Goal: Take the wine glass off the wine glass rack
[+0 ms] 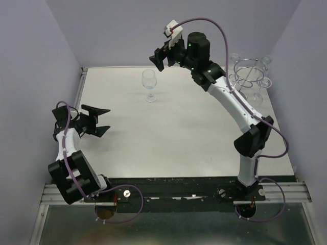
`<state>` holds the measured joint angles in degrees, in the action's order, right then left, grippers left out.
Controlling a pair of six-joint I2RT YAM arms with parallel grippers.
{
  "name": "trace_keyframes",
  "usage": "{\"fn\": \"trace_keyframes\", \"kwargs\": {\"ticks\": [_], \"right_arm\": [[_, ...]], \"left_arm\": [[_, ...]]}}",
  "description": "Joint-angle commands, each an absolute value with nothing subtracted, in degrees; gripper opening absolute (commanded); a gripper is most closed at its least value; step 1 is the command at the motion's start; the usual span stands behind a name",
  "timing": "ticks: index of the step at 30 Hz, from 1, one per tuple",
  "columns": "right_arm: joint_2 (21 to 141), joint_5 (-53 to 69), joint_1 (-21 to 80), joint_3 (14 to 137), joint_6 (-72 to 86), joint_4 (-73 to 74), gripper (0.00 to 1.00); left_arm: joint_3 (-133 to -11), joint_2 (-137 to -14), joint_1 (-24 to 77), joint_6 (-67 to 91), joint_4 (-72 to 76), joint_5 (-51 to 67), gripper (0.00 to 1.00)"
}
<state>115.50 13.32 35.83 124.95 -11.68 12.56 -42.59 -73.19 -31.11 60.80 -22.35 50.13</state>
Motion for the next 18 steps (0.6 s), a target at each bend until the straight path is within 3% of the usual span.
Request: {"fn": "trace_keyframes", "kwargs": {"ticks": [1,7,11,18], "right_arm": [[104.35,8.01,33.32,116.82,-11.0,16.07,1.0],[85.64,7.12,24.45,100.41,-9.31,21.09,1.0],[71.57,2.04,17.42,88.44,-11.69,24.6,1.0],[58.37,7.1,-9.54,75.87,-4.31,31.11,1.0]], "left_arm": [[-50.52,-75.58,-24.71,50.12,-23.46,44.66,0.99],[-58.26,-76.99,-15.66,34.39,-27.95,36.84,0.99],[-55.13,-73.93,-9.5,26.82,-21.47,26.66,0.99],[-48.51,-69.7,-4.84,27.42,-11.25,25.14,0.99]]}}
